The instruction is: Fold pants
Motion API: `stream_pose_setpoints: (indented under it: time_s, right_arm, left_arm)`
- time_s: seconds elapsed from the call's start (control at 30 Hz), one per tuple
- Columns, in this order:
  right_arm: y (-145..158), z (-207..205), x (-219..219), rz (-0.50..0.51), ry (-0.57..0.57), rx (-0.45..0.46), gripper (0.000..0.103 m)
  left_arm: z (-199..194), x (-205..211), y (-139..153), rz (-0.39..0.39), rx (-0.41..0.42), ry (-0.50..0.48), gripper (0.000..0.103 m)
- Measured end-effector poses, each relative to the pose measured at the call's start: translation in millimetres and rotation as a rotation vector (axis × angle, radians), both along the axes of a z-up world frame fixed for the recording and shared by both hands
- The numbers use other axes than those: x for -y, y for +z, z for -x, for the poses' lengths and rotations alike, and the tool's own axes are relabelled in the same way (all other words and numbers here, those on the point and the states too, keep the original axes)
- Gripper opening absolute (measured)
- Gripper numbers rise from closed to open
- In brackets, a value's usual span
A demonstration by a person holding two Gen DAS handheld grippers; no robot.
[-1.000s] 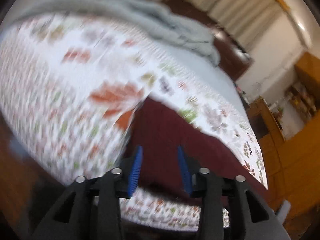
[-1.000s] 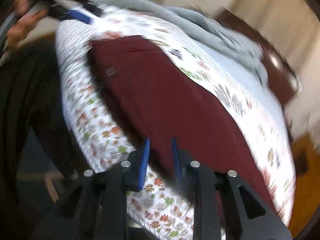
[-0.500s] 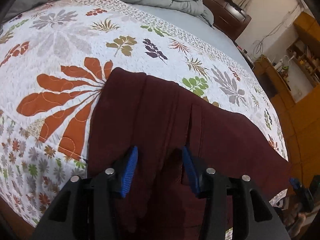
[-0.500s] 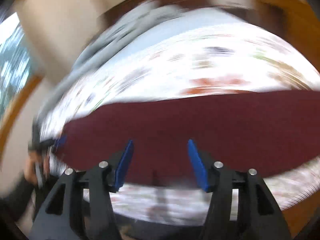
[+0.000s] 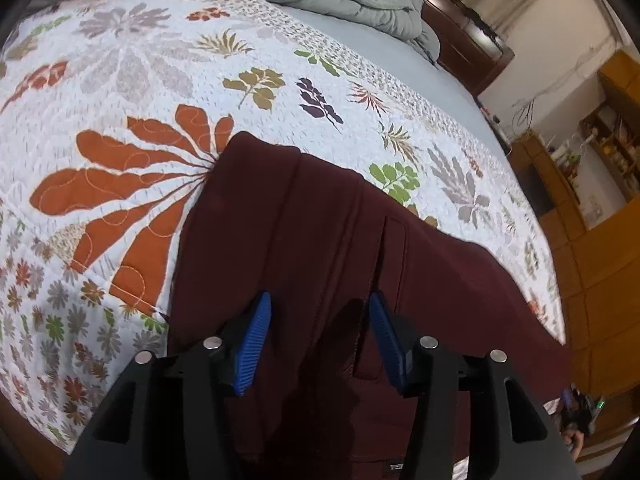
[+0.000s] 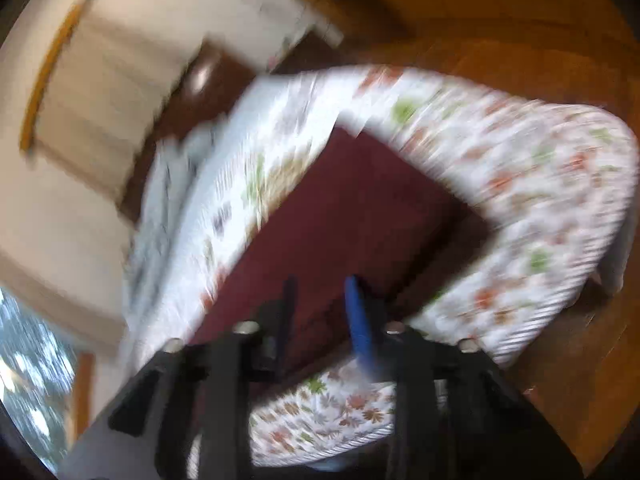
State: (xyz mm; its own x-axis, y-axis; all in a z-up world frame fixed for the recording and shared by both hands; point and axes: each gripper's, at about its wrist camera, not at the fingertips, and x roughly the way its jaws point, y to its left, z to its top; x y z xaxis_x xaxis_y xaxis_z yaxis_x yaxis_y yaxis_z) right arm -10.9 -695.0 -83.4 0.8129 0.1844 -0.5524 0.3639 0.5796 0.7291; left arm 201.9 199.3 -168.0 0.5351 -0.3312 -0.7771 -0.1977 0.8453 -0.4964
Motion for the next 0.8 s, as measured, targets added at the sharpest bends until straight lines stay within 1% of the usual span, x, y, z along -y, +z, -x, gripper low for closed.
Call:
stream_pose_setpoints:
  time_s: [0.03, 0.1, 0.13, 0.2, 0.23, 0.37, 0.5, 0.6, 0.67, 0.73, 0.8]
  right_arm:
    - [-0.3, 15.1, 16.5, -0.056, -0.064, 0.036, 0.052]
    - [-9.0, 30.9, 31.7, -0.172, -0.128, 0.086, 0.052]
    - [-14.1, 36.2, 38.5, -0.219, -0.152, 0.104, 0.054]
    - [-26.6, 41.2, 45.8, -0.295, -0.185, 0.111, 0.067]
    - [-30.6, 39.3, 44.8, -0.311, -0.185, 0.109, 0.068]
    - [-43.3, 33.9, 44.3, -0.331, -0.181, 0.074, 0.070]
    - [-48.2, 22.4, 38.8, -0.341, -0.173, 0.075, 0.071]
    - [-48.8, 2.6, 37.6, -0.345, -0.163, 0.091, 0.071]
    - [-43.3, -6.8, 39.9, -0.343, -0.149, 0.107, 0.071]
    - [-42.0, -9.4, 41.6, -0.345, -0.136, 0.138, 0.071]
    - [-45.7, -14.8, 42.2, -0.349, -0.131, 0.140, 0.070]
  left_arm:
    - [-0.1, -1.6, -0.5, 0.014, 0.000, 0.005, 0.053]
    - [-0.6, -3.4, -1.0, 0.036, 0.003, 0.009, 0.055]
    - [-0.9, -2.9, -0.8, 0.037, 0.002, 0.010, 0.056]
    - [-1.6, -1.7, -0.3, 0.034, 0.000, 0.005, 0.058]
    - [-1.5, -1.0, 0.0, 0.032, -0.001, 0.005, 0.058]
    - [-1.0, 0.6, 0.5, 0.028, 0.001, 0.010, 0.058]
    - [-2.2, 3.1, 0.8, 0.019, 0.000, 0.008, 0.061]
    - [-3.2, 4.4, 0.6, 0.017, 0.001, 0.007, 0.062]
    - [-3.5, 3.8, 0.4, 0.021, 0.002, 0.009, 0.062]
    - [-3.4, 2.8, 0.1, 0.030, 0.003, 0.013, 0.062]
    - [-3.8, 2.8, 0.0, 0.033, 0.003, 0.017, 0.062]
